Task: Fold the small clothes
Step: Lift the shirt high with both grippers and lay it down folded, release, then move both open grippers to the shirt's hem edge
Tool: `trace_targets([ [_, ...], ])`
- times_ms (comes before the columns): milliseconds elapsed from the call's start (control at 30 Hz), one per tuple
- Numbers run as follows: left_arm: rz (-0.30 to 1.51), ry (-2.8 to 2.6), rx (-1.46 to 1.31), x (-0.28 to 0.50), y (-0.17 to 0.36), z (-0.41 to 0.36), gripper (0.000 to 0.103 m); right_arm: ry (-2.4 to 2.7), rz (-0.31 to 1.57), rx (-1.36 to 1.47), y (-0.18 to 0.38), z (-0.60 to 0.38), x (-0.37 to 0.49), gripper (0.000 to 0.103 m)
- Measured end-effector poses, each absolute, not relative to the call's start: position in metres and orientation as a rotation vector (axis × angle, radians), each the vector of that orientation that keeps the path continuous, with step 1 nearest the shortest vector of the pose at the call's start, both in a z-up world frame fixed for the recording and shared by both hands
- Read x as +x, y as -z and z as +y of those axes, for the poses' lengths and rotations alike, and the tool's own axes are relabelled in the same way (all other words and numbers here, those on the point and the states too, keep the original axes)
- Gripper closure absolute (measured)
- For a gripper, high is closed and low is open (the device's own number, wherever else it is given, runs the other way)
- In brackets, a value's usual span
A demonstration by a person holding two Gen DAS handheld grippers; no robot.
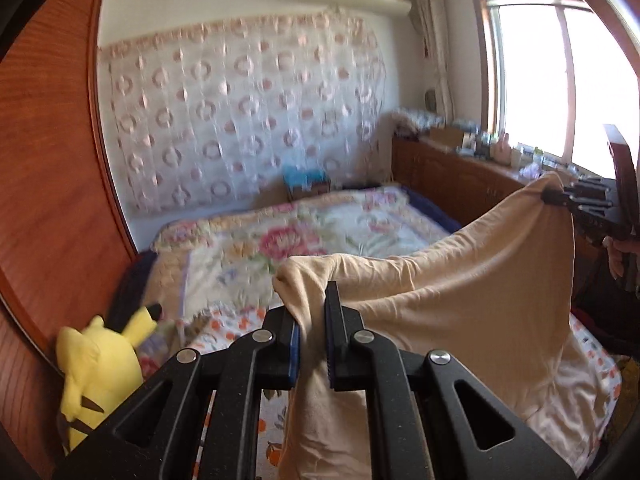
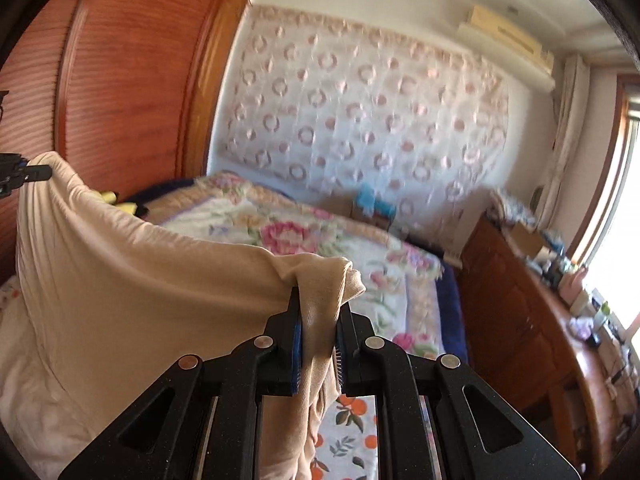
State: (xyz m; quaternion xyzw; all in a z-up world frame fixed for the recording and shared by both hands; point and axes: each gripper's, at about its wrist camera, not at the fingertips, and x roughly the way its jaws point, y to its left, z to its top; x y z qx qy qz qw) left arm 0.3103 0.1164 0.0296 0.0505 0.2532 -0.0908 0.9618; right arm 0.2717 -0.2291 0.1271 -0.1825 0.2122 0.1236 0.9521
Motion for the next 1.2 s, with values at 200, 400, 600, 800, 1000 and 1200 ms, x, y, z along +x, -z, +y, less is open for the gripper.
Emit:
trace_targets([
  [200,0.621,0.177,0.091,0.363,0.019,0.119,0.092,-0.270,0.571,-0.399,-0.098,-0.205,0.340,0.090],
  [400,0.680,0.169,0.080,0.396,0.041,0.124,0.092,-0.272,0.631,-0.411,-0.096,-0.195,0.401,0.090],
  [600,0.716,0.160,0.093,0.420,0.056,0.124,0.077,-0.255,0.687,-0.397,-0.086,-0.209,0.425,0.090],
  [800,0.728,0.196,0.059,0.413,0.049,0.130,0.056,-0.244,0.729,-0.343,-0.079,-0.210,0.439,0.080],
  [1000,0.722,0.220,0.044,0.383,0.039,0.128,0.023,-0.215,0.712,-0.295,-0.092,-0.222,0.424,0.051],
  [1200,0.723,0.268,0.043,0.338,0.026,0.112,0.023,-0.249,0.662,-0.248,-0.109,-0.233,0.365,0.045],
])
